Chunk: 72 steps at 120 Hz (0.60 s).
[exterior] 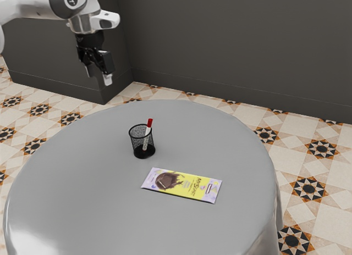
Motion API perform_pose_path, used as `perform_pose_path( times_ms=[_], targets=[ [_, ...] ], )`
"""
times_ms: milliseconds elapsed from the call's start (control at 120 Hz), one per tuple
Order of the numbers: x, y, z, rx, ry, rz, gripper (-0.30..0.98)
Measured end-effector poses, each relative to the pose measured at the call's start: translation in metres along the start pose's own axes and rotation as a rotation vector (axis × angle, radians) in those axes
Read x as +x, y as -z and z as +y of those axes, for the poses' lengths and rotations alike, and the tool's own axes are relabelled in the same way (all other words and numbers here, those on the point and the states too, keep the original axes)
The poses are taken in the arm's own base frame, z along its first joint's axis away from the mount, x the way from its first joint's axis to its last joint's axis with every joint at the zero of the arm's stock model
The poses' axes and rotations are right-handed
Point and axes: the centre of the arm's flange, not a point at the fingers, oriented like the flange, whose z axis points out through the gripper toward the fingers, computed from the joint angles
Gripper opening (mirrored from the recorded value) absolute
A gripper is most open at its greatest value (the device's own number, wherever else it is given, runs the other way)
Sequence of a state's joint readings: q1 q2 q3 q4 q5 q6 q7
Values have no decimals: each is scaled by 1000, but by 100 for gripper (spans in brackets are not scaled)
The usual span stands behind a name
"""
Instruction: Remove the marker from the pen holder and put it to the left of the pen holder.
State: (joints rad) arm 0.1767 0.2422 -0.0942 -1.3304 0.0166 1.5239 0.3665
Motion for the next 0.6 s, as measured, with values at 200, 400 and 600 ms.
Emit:
perform_pose_path(
  times_ms=[200, 400, 600],
  targets=[
    [2, 1, 7, -4, 0, -1, 69],
    [104, -70, 84, 166, -268, -100, 68],
    [158, -174, 89, 329, -481, -269, 69]
  ],
)
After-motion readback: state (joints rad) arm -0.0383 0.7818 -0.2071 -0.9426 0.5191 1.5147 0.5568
